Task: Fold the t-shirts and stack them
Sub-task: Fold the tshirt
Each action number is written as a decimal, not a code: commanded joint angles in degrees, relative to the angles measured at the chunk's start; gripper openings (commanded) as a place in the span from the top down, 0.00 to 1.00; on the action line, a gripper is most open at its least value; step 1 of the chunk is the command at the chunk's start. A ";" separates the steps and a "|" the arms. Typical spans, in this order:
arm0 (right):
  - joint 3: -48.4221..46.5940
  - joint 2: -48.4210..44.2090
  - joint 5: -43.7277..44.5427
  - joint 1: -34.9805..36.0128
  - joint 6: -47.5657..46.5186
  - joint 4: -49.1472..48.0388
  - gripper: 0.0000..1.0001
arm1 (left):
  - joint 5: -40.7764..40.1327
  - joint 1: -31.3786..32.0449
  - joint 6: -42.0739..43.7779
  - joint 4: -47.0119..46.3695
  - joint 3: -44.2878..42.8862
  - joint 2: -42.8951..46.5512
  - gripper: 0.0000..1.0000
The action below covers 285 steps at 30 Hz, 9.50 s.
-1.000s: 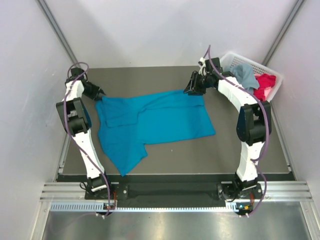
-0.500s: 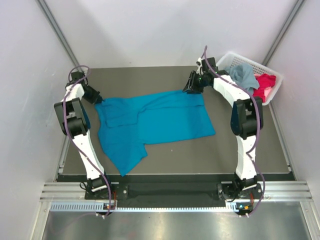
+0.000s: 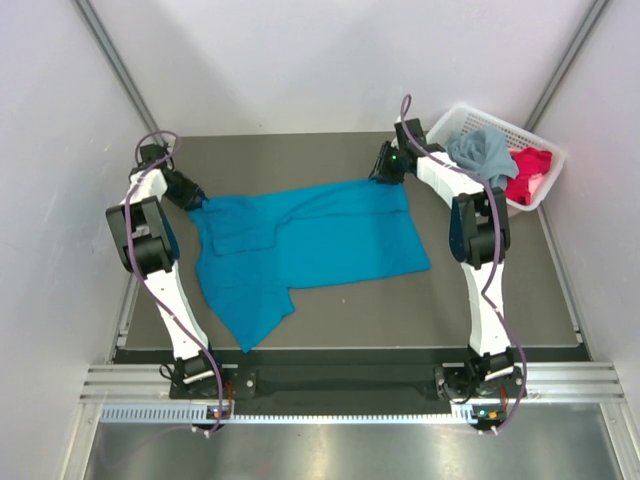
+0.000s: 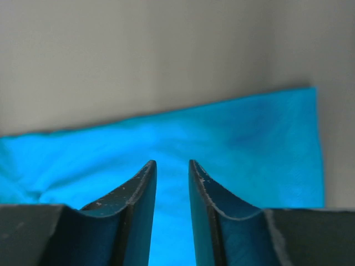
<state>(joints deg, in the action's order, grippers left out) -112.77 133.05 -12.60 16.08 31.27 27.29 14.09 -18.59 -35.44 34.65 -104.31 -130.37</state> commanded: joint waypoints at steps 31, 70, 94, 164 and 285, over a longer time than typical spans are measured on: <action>-3.16 3.62 8.03 -1.40 -3.49 -3.56 0.84 | 8.94 -1.01 29.73 3.67 -10.65 -4.72 0.43; -15.19 16.18 10.41 -3.51 7.06 -4.79 1.00 | 14.83 -5.23 5.21 -21.92 -10.82 -10.78 0.92; 14.04 -23.52 11.02 2.99 -14.21 9.98 0.30 | -8.26 3.02 8.10 1.90 11.75 18.73 0.46; 58.81 -36.02 10.86 -6.32 2.66 -10.85 0.50 | -23.40 35.46 -16.59 19.13 64.67 71.83 1.00; 13.45 -10.89 5.57 -8.43 -5.34 11.65 1.00 | -22.26 17.64 7.32 12.80 -1.33 20.50 1.00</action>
<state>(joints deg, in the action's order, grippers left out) -97.51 122.63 -8.25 8.12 25.65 38.24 -7.03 0.60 -28.32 47.18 -104.81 -111.26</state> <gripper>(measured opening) 0.004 0.012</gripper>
